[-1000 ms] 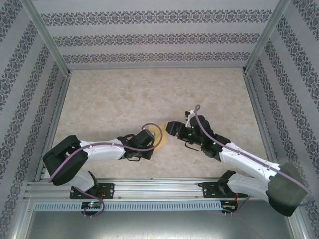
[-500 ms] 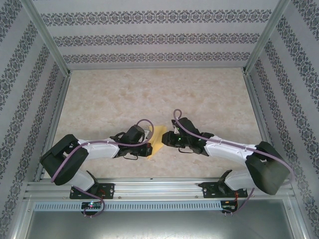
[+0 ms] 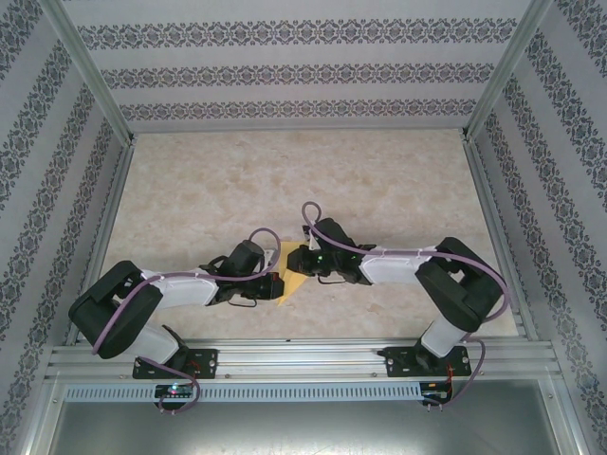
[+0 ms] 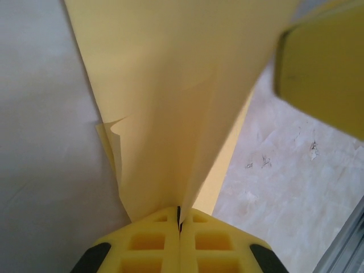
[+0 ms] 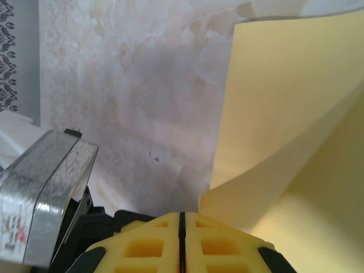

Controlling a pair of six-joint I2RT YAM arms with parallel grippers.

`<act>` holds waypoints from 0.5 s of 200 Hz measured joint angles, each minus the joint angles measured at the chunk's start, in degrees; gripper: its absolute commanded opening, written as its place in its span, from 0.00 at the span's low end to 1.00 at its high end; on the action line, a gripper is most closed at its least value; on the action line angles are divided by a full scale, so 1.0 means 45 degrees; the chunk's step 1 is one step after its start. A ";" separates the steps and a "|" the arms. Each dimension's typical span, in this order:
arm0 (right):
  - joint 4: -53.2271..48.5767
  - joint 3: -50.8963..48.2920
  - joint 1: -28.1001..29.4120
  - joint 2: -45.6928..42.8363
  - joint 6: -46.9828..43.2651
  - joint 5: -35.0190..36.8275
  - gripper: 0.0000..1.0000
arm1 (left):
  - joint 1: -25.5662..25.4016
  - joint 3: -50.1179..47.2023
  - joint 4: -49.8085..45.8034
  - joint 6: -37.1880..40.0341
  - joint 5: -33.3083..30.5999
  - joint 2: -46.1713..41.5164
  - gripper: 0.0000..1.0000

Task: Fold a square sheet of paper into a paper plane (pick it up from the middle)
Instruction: Fourth fold the wing at the center of the table.

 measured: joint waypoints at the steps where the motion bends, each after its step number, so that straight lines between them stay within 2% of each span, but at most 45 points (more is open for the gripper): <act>1: 0.0010 0.0010 0.0000 0.0019 0.0005 0.0000 0.10 | 0.0005 -0.0005 0.0005 -0.0005 0.0005 0.0000 0.05; 43: 0.0695 0.0267 -0.0005 0.0923 0.0291 -0.0321 0.11 | 0.0272 -0.0243 0.0374 -0.0393 0.0355 0.0000 0.05; 100: 0.1452 0.0010 -0.0301 0.0767 0.0534 -0.0622 0.12 | 0.0510 -0.0461 0.0583 -0.0617 0.0578 -0.0102 0.05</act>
